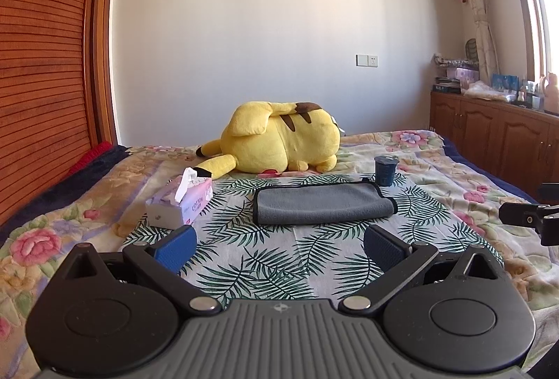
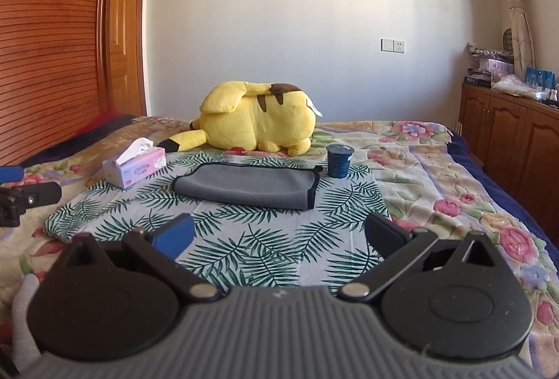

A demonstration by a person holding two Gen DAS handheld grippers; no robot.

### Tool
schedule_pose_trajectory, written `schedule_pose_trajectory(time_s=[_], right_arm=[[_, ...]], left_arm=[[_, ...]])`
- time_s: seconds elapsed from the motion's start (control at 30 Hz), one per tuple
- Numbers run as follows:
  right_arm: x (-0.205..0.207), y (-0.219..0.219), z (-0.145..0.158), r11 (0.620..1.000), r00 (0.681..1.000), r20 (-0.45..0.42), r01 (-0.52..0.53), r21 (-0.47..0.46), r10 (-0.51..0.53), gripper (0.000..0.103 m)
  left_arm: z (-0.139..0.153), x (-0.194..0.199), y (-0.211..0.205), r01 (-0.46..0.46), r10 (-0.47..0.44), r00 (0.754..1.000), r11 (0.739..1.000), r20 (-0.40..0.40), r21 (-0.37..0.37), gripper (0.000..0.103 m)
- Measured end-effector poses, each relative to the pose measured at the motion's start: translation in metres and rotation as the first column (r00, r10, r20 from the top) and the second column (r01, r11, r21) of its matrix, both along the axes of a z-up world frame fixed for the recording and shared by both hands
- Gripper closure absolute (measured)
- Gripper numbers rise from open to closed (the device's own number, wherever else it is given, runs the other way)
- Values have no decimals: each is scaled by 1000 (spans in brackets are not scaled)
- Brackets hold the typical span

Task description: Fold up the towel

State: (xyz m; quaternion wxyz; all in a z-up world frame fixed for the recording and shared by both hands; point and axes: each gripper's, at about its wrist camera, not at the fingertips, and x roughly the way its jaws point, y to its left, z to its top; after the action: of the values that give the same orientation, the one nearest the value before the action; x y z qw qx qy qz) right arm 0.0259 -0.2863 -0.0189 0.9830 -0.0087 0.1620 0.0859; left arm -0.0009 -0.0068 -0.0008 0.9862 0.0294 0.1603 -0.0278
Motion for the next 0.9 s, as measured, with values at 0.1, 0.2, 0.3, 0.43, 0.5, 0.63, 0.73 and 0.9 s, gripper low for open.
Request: schedule_pose_trajectory(time_s=[0.1,0.2,0.3,0.43,0.5,0.63,0.73,0.9], right_arm=[[-1,-1,0,1000,1000,8,8,2,-8,0],[-2,-2,1,1000,1000,16,15,4,-15,0],[-3,-3,1,1000,999,23,23,7,-23,0],[-3,-4,1,999,999,28,32,16,-33,0],[-2,-4,0,999,999,26,34,18,-34,0],[-2,-4,0,999,999,27,34,19,-35,0],[-2,-4,0,999,999,26,34,19,-34,0],[-2,-4,0,999,999,26,34,19,-34,0]], left_arm=[[0,0,0,-3,3,1000,1000,4,3,16],[0,-1,0,-5,5,1000,1000,5,3,16],[0,-1,0,-5,5,1000,1000,5,3,16],[1,-1,0,-4,4,1000,1000,6,5,16],[1,-1,0,-5,5,1000,1000,6,4,16],[1,-1,0,-7,7,1000,1000,5,6,16],[0,-1,-1,-6,6,1000,1000,4,7,16],[0,-1,0,-6,6,1000,1000,3,7,16]])
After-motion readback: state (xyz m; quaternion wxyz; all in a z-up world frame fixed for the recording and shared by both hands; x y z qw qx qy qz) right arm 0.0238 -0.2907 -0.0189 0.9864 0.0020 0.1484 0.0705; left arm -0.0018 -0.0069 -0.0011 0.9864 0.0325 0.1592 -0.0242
